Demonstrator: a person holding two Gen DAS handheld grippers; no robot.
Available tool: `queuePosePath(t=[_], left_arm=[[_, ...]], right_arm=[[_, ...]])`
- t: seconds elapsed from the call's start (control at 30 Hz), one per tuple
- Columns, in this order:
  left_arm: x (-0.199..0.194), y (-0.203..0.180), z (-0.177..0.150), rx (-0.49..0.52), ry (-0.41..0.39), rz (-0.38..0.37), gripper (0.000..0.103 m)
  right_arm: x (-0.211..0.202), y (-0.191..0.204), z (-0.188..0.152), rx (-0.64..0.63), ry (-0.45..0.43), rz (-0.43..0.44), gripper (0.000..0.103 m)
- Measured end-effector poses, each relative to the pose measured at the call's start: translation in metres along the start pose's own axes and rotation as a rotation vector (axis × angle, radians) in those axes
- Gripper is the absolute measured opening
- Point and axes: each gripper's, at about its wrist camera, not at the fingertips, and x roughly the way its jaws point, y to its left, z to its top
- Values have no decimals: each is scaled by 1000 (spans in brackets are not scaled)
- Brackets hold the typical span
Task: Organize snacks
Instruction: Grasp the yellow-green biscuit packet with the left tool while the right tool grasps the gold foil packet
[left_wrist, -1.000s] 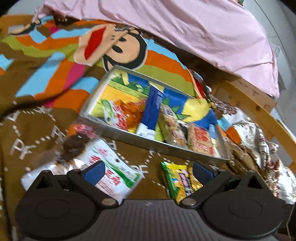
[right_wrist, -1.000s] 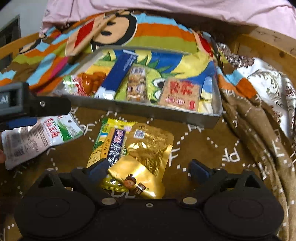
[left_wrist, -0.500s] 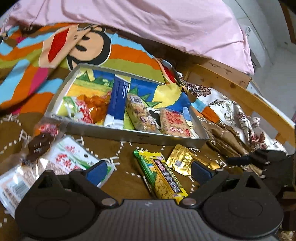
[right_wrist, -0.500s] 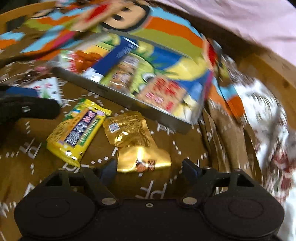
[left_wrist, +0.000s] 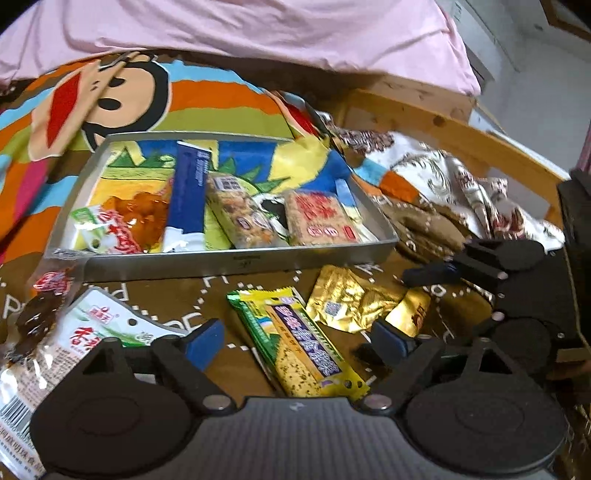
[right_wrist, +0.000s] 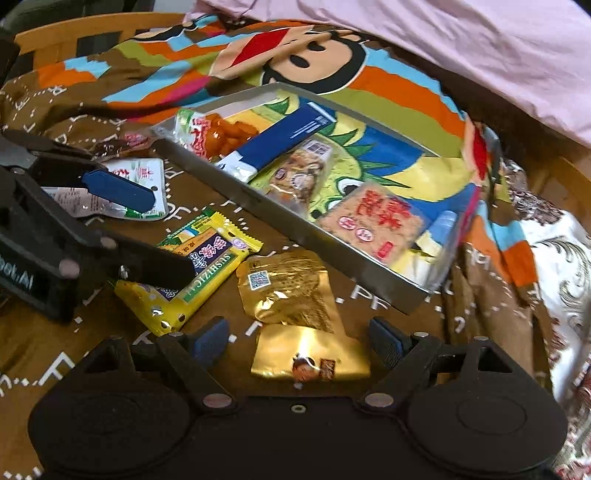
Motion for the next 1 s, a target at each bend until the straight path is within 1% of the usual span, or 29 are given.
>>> queuePosePath(t=[0.03,0.07,0.1,0.17,0.2,0.23,0.3,0.4,0.43,0.47,0.5,0.53,0.6,0.67,0.73,0.77,0.83,0.9,1.0], left_arm=[[2,-2,0,12,10,1,86],[5,-3,0,23,17,1,84],[6,-5,0,33,22,1,82],[9,-7,-1,52,33,2,79],[11,-9,-1,59,39,2,79],[13,-10,-1,64,47,1,79],[17,-12,-1,68,64,3,79],[23,-15,0,75,86,22,79],[24,-15,-1,75,88,29,79],[25,-15,-1,75,90,35,76],[25,-15,-1,80,93,47,70],[26,-15,-1,89,97,62,69],[26,-15,-2,94,99,67,66],[25,-15,-2,95,97,77,65],[24,-17,-2,103,95,88,65],[23,-17,-3,102,93,94,64],[22,-16,-3,90,91,99,63],[20,-14,-3,61,93,100,62],[17,-10,-3,17,93,100,62]], right_arm=[[2,0,0,-6,0,1,78],[2,0,0,-9,2,0,72],[1,-1,0,-11,8,-13,61],[-3,-5,0,-17,26,-44,57],[-6,-8,0,-12,38,-67,45],[-7,-11,-2,-8,53,-88,40],[-10,-17,-5,16,78,-120,41],[-10,-24,-10,69,80,-115,42],[-9,-24,-11,69,78,-118,47],[-8,-23,-11,65,76,-126,52],[-7,-24,-11,65,73,-134,59],[-5,-25,-10,74,70,-144,63],[-3,-30,-11,109,62,-154,78],[1,-37,-13,158,59,-146,83],[3,-44,-16,216,60,-109,81],[4,-46,-16,238,59,-91,78],[4,-48,-17,270,62,-59,69],[2,-45,-16,278,70,-46,57],[0,-35,-10,248,97,-75,57]])
